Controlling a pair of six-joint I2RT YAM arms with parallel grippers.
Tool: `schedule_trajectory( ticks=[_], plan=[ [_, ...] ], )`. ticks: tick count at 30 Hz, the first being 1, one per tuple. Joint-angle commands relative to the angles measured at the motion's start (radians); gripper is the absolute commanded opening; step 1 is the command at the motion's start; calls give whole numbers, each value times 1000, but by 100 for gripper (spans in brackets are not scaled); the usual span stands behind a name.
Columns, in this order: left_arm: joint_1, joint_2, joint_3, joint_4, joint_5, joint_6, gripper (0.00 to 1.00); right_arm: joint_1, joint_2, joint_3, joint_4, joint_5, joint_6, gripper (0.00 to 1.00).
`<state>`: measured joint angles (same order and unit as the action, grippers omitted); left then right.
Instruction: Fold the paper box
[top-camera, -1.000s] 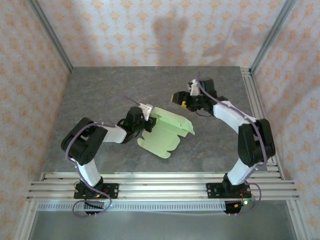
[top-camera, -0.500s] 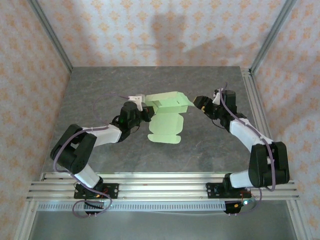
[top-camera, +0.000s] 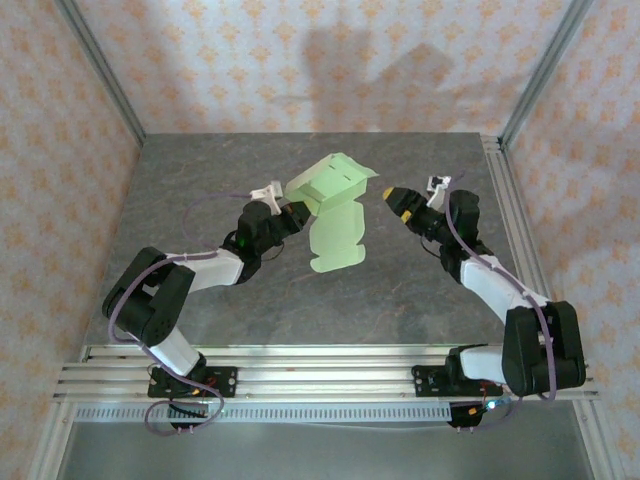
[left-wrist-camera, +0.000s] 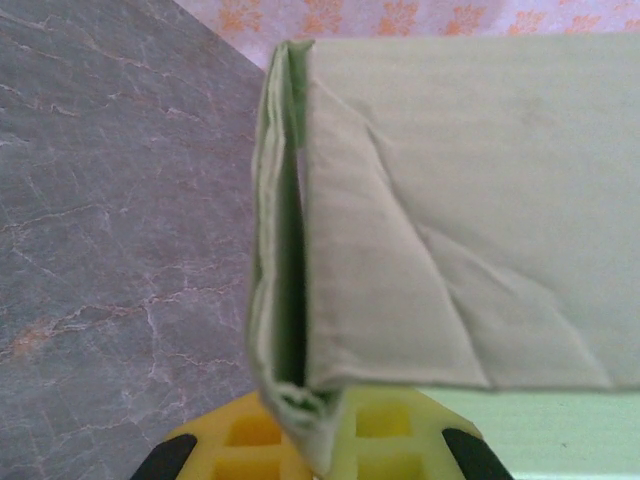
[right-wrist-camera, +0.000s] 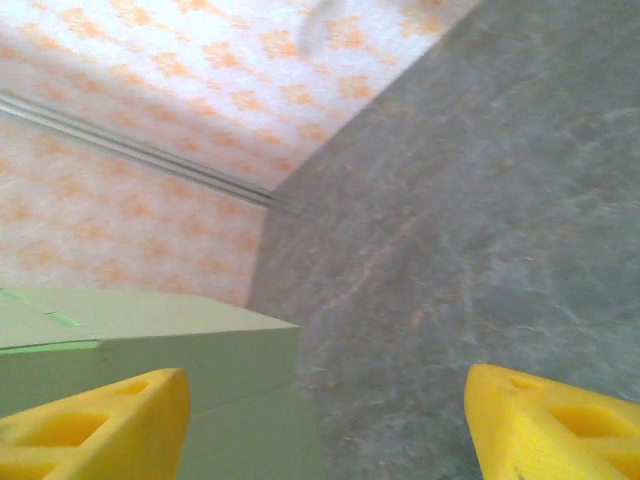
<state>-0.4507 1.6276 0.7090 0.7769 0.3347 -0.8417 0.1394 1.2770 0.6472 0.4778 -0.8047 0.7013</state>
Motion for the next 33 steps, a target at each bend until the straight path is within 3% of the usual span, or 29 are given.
schedule_trajectory(
  ticks=[1, 8, 23, 29, 33],
  plan=[
    [6, -10, 32, 74, 31, -22, 0, 38, -22, 18, 154, -48, 45, 72],
    [3, -9, 37, 147, 118, -19, 0, 67, 79, 97, 113, 24, 54, 66],
    [-15, -22, 57, 118, 77, -52, 0, 256, 309, 195, 239, 33, 57, 64],
    [-21, -22, 56, 90, 52, -44, 0, 278, 324, 222, 259, 26, 66, 65],
    [-22, -41, 58, 27, 27, -24, 0, 259, 273, 201, 155, 92, 3, 65]
  ],
)
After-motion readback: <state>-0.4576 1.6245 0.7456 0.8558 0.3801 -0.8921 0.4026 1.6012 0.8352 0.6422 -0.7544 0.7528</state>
